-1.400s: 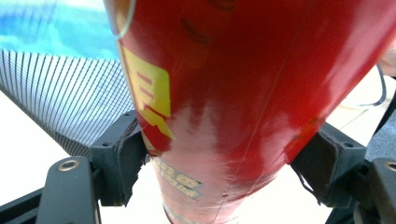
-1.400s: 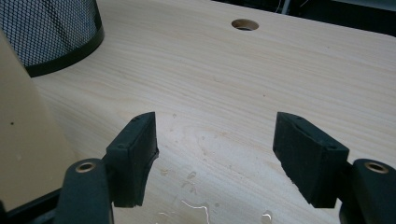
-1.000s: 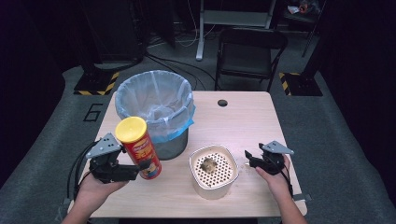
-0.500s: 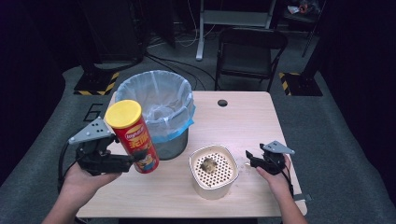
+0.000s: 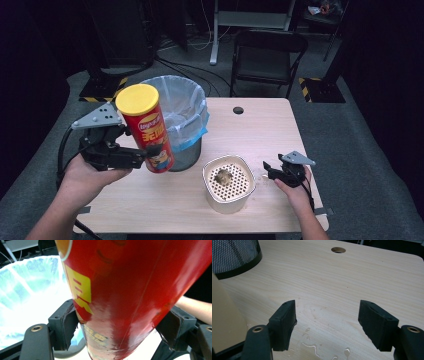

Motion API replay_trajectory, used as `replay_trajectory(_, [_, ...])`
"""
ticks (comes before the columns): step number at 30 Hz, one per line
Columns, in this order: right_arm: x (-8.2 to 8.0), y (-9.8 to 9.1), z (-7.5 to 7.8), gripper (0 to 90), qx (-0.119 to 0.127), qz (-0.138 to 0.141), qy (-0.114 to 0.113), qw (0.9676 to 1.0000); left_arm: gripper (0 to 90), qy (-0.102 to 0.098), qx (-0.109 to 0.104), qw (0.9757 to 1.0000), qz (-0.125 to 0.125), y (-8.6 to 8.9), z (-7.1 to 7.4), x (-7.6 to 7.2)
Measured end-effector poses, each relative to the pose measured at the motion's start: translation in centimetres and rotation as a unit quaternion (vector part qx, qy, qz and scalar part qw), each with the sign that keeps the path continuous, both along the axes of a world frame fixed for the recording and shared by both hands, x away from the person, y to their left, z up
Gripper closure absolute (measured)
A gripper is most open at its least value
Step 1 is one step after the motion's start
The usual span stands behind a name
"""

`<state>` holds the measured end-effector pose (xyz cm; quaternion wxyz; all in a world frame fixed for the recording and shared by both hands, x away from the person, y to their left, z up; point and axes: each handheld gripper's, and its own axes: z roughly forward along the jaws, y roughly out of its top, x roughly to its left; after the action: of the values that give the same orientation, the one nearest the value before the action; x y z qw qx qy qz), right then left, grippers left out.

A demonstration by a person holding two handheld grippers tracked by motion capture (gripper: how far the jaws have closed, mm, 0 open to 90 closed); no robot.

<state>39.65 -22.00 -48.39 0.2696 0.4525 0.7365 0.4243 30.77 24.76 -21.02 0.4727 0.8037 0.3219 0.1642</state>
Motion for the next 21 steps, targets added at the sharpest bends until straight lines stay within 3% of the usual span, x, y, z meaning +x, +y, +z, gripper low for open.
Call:
replay_trajectory(6, [0.0,0.1,-0.1,30.2,0.004,-0.003,0.004,1.0000,23.5,-0.002,-0.009,0.9999,-0.006,-0.8,2.2,1.1])
replay_trajectory(12, [0.0,0.2,0.0,30.2,0.002,0.001,0.002,1.0000,23.5,-0.012,0.000,0.9999,-0.002,-1.5,4.0,1.9])
replay_trajectory(16, [0.0,0.1,0.0,30.2,0.003,0.002,0.002,1.0000,23.5,-0.014,0.000,0.9998,0.012,-1.9,5.4,3.2])
replay_trajectory(21, [0.0,0.1,-0.1,30.2,0.007,-0.001,0.004,1.0000,23.5,-0.011,0.000,0.9996,0.026,-1.9,5.9,4.7])
